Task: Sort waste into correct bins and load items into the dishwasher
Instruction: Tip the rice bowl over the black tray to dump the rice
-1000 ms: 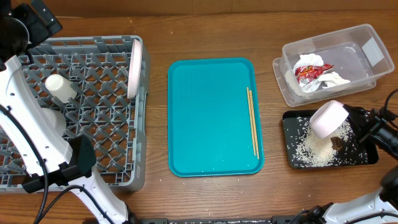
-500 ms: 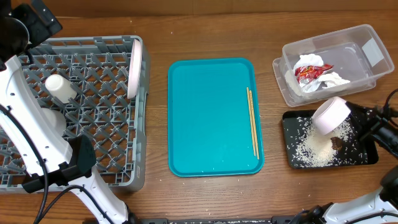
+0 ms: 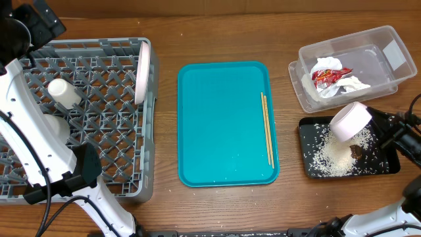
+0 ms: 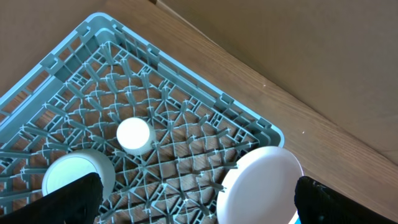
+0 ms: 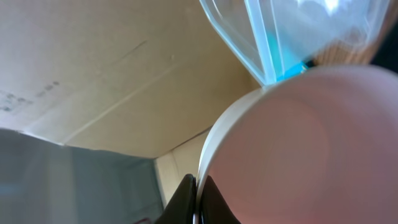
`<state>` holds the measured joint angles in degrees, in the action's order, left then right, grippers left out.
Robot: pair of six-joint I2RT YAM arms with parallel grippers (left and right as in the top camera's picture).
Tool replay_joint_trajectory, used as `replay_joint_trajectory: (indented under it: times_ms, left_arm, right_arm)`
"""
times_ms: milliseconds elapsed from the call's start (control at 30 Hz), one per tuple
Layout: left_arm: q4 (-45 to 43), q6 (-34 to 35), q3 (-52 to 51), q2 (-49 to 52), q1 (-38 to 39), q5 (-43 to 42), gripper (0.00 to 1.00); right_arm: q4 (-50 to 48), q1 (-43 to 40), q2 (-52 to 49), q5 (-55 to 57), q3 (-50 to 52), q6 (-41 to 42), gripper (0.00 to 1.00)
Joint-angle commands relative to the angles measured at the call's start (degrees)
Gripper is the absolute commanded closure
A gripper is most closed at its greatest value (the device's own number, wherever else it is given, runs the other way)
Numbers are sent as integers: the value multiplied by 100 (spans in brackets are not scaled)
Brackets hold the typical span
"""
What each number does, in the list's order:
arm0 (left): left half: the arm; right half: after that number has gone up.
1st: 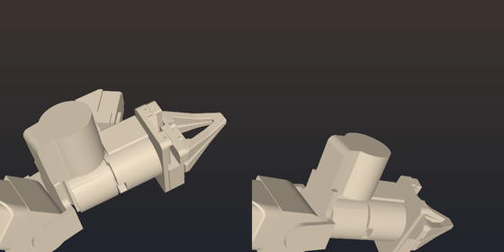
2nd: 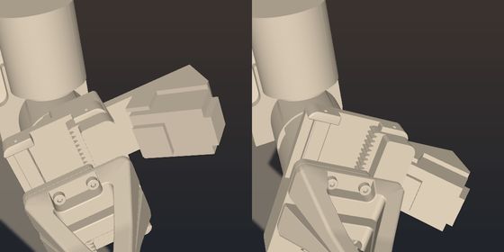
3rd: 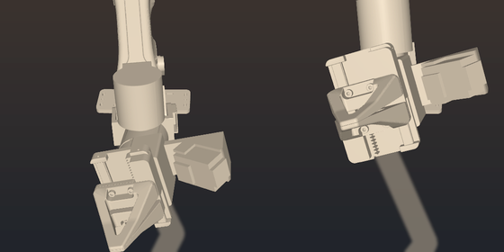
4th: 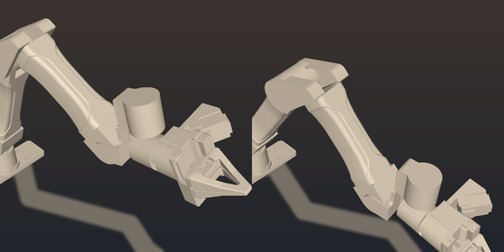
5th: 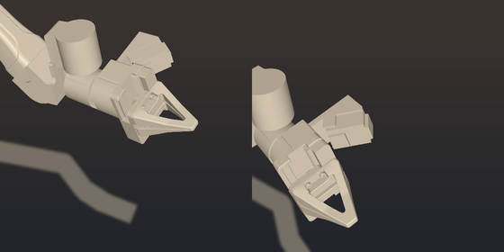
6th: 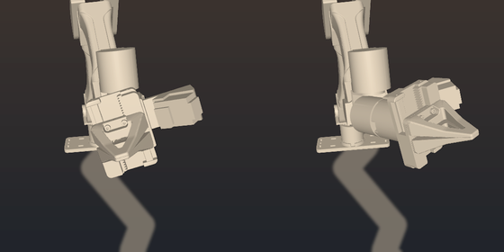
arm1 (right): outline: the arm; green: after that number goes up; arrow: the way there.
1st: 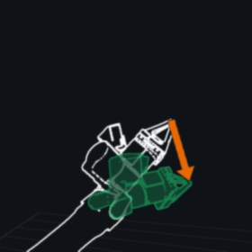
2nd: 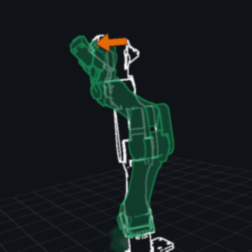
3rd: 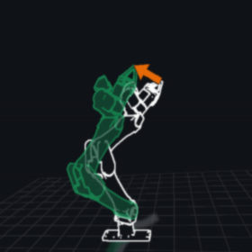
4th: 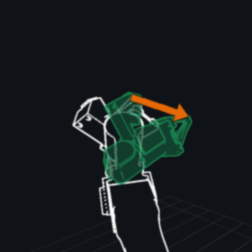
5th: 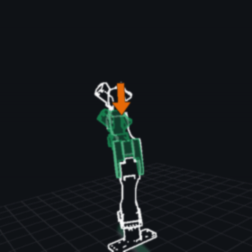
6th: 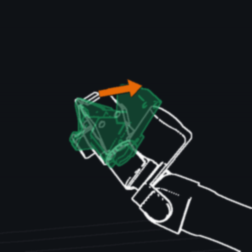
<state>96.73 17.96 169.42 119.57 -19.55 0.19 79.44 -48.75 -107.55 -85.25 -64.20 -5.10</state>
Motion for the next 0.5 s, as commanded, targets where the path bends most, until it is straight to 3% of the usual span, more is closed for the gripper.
replay_joint_trajectory:
  times_ms: [0,67,133,267,333,400,467]
  left_arm:
    - [7,-83,-20,-136,-24,-20,0]
    - [7,-83,-20,-136,-24,-20,0]
    - [7,-83,-20,-136,-24,-20,0]
    - [7,-83,-20,-136,-24,-20,0]
    - [7,-83,-20,-136,-24,-20,0]
    - [7,-83,-20,-136,-24,-20,0]
    - [7,-83,-20,-136,-24,-20,0]
  right_arm:
    - [452,-2,37,-385,-20,-739,96]
    - [264,-15,37,-466,-20,-962,96]
    - [450,-13,37,-236,-20,-673,96]
    - [1086,20,37,-466,-22,-1561,96]
    - [1423,9,37,-352,-31,-1495,96]
    - [1735,24,37,-468,-31,-1930,96]
    - [1191,-26,37,-452,-129,-1722,96]
